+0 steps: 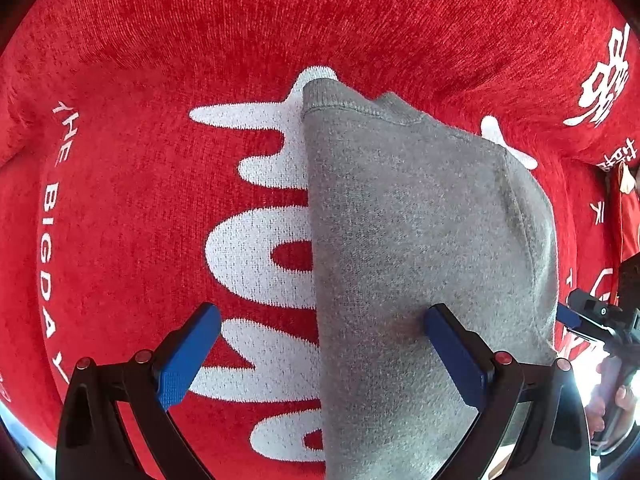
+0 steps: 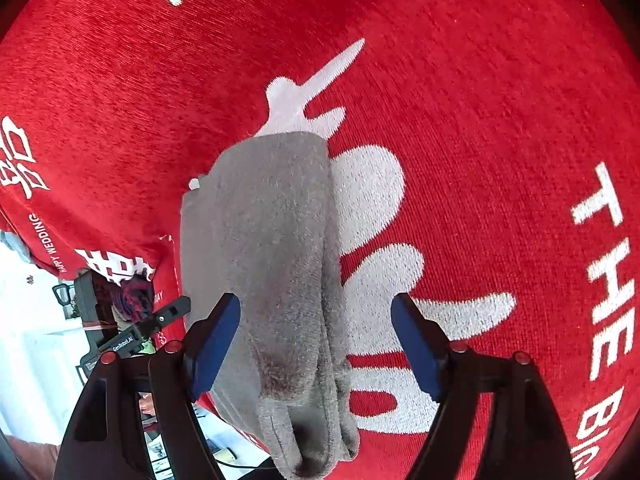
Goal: Fold small clothes
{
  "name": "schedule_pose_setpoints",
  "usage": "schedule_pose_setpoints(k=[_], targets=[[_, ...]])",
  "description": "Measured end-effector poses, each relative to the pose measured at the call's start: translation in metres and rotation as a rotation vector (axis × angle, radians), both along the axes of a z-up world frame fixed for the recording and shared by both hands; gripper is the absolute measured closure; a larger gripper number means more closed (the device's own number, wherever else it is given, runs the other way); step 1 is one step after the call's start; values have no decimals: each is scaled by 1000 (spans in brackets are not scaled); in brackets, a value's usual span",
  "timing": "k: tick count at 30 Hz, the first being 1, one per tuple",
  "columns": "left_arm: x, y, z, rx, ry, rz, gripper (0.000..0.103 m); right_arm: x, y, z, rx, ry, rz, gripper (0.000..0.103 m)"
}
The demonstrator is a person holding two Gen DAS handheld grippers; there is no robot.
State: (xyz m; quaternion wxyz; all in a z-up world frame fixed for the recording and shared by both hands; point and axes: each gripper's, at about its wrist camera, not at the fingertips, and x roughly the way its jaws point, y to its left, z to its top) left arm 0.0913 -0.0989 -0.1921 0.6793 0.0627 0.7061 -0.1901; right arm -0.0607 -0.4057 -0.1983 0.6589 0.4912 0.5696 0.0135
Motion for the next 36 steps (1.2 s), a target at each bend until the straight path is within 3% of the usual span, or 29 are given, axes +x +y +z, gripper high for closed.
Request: schedule_pose_setpoints(k=[17,21,29,32,36], targets=[[1,-1,-1,-25,13,-11,0,17,5,-11,44,3,61,22],[3,4,0,-112,57,-27,0,17,3,-12,71,-9,61,22],[11,20,-24,-302,255,15,0,13,-5,-28,201,-48,51,22],[2,5,-31,-331,296,-36,0,15,0,-35,264,-69,74,22],[-3,-20,-34,-325,263,-70,0,25,16,-41,309,-109,105,22]])
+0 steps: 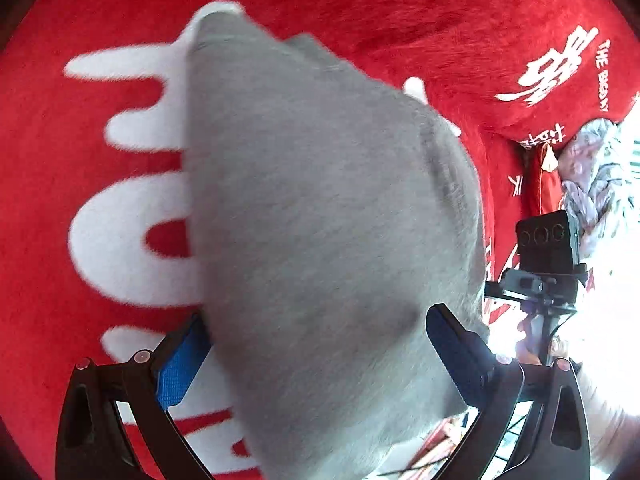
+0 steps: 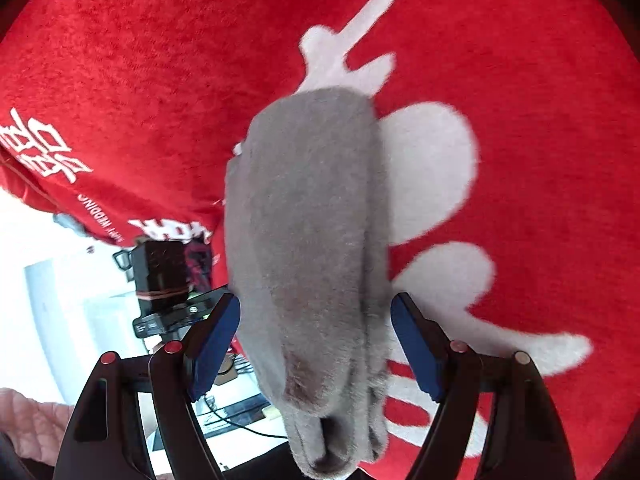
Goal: Fold small clothes
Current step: 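Grasp the sweater bundle with the left tool while the right tool grips its other end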
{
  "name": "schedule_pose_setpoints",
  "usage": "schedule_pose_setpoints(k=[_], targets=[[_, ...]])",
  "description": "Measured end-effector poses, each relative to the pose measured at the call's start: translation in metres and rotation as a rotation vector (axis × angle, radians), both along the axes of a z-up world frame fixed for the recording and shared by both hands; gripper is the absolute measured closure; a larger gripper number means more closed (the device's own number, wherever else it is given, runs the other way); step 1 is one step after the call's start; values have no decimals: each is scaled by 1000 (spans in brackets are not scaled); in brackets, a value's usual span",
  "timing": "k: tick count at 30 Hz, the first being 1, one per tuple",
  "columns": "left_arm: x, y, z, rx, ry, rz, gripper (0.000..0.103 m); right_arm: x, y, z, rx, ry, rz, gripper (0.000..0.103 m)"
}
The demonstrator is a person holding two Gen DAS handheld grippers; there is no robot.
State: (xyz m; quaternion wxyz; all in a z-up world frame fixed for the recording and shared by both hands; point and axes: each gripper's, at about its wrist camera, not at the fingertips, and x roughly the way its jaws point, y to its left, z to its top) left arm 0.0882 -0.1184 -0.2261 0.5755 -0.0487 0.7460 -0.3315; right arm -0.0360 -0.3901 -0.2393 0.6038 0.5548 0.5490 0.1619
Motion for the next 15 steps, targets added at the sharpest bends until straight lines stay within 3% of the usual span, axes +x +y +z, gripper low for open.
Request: schedule_pose_setpoints(k=[5,7,8,9,10,12,15], targets=[[-6,-15,1,56,-66,-21,1,17,21,-2,-12,-33,16,21],[-8,-12,7,73,-117,-20,19,19,25,-1,-13,-18,0,24],[-9,-8,12,61,-137,-13,24,15,26,-2,-4,-7,-5,38],[-10,-3,15,51,-148,-4,35,11,28,-6,3,18,-9,61],[-10,2,19,37,-151,11,45,8,28,-8,13,25,-22,62],[-8,12,27,7,-150,40,54,3,29,-4,39,5,-60,63],[-11,18,44,-31,-166,53,57,1,34,9,84,-29,-83,64]])
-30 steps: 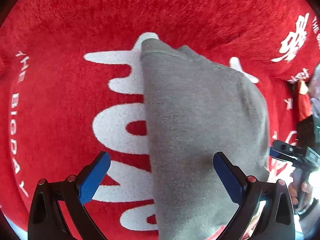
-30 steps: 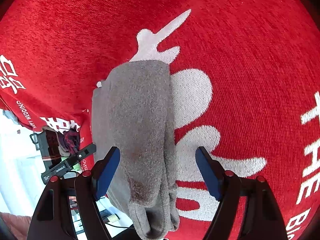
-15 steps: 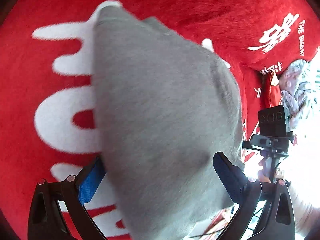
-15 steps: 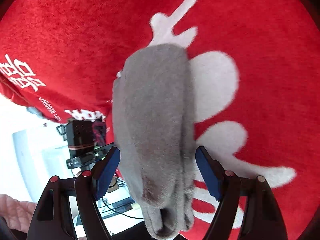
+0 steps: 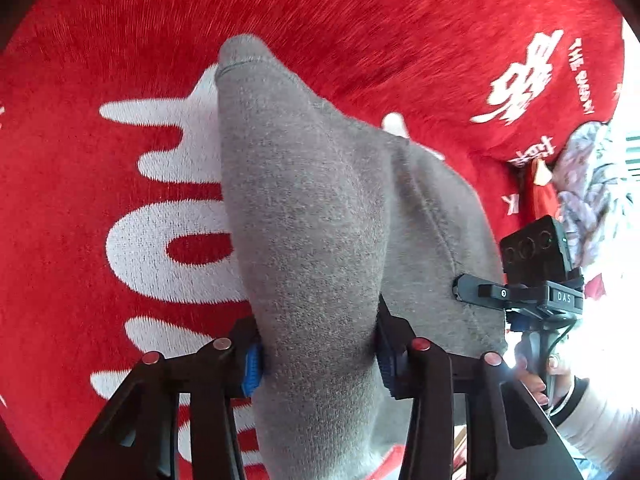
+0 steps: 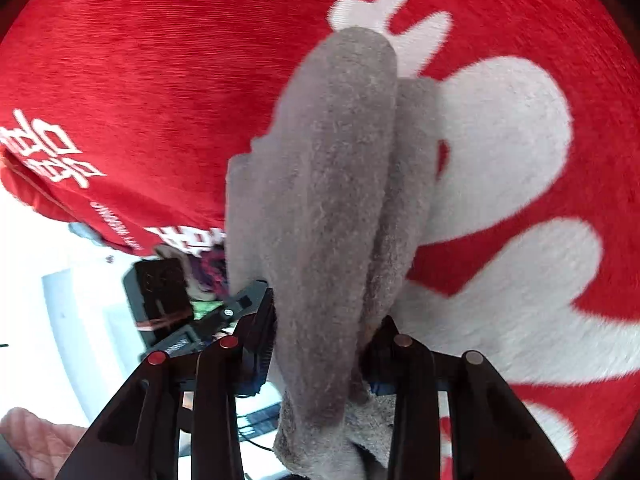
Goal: Fold small clothes
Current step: 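Grasp the sweater bundle with the left tool while the right tool grips its other end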
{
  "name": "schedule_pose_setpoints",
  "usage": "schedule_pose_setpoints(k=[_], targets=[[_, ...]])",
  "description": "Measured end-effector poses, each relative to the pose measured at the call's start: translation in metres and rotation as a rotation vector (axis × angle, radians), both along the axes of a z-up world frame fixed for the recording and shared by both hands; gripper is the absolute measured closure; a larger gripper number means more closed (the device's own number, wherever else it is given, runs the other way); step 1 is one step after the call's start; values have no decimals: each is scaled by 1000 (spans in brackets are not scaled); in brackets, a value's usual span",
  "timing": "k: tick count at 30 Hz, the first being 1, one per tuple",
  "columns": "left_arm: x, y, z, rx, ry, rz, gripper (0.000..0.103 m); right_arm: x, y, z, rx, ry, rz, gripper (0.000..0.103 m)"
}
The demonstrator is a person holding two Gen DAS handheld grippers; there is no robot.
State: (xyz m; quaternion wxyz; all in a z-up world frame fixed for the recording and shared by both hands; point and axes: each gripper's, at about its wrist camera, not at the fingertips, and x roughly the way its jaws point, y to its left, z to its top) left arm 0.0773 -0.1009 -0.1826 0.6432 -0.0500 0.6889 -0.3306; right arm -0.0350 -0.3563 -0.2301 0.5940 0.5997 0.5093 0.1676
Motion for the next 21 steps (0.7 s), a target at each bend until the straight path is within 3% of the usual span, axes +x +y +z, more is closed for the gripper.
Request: schedule_pose_setpoints(k=[5,12,21], targets=[[-10,7,29,-34,-25,-11,57,1,15,24,34,-29,16,64],[-18,53,63,-63,-51,-3,57,-12,47,50,85,-50,8,64],[-39,135,62,11,-54,11,57,-24,128,39,110,-31,66,64]])
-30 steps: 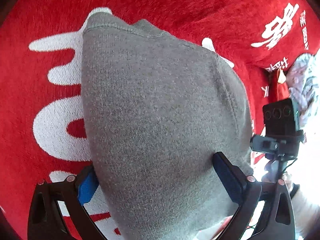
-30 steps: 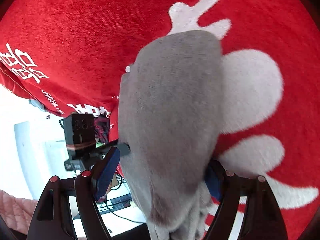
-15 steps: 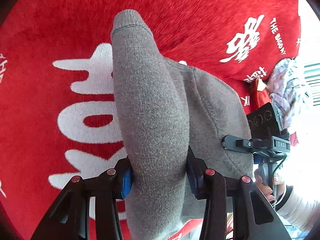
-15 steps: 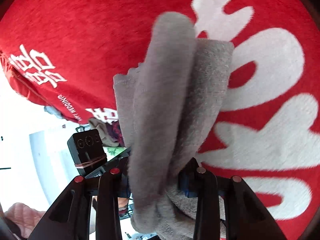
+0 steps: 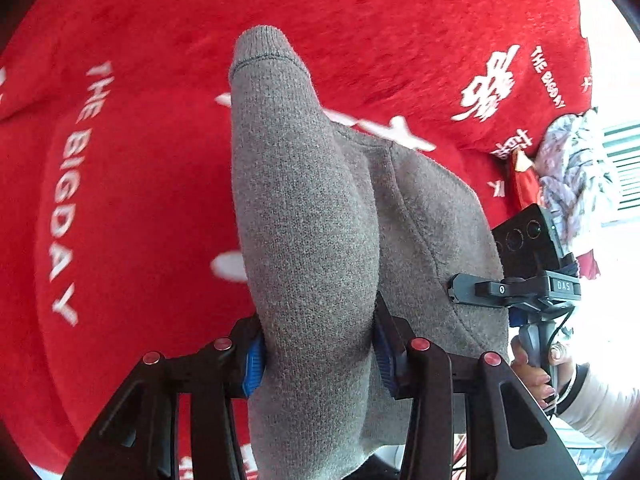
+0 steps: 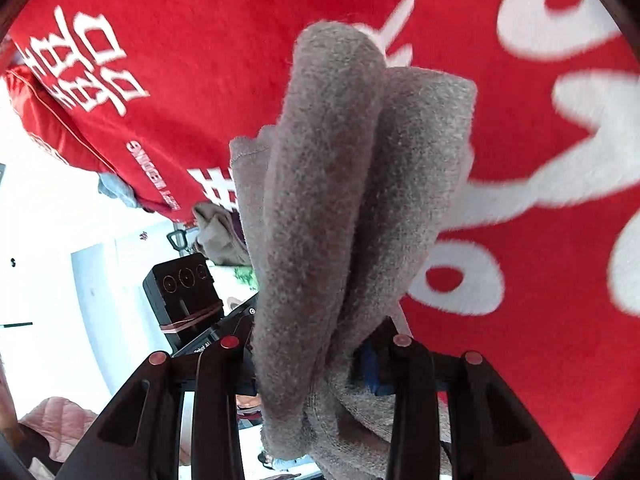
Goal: Fold small clothes
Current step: 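Grasp the sweater bundle with the left tool while the right tool grips its other end, then lower the sweater bundle onto the blanket and open both tools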
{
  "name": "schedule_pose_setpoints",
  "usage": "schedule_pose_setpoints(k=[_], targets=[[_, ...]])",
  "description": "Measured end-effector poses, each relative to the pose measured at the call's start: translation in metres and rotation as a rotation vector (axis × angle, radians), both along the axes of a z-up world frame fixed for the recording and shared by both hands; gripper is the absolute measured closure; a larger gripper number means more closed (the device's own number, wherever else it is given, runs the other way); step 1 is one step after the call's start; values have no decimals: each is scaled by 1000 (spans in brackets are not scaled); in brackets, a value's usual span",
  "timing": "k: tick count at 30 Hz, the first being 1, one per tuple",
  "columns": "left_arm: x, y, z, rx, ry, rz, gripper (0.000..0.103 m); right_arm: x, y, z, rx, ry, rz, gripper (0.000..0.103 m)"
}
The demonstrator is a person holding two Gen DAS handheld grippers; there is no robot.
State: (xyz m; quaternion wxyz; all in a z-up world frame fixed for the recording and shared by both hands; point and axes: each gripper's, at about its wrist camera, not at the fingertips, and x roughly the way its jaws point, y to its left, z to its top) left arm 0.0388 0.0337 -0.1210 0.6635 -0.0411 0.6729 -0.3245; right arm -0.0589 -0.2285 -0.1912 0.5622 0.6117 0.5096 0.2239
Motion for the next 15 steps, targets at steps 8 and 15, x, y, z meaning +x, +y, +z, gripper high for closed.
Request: schedule_pose_setpoints(k=[8,15], targets=[[-8,40,-42,140,-29,70,55,23,30,-13,-258,95,93,61],[-5,81,-38,240,-88,183,31,11,4,6,-704,191,148,44]])
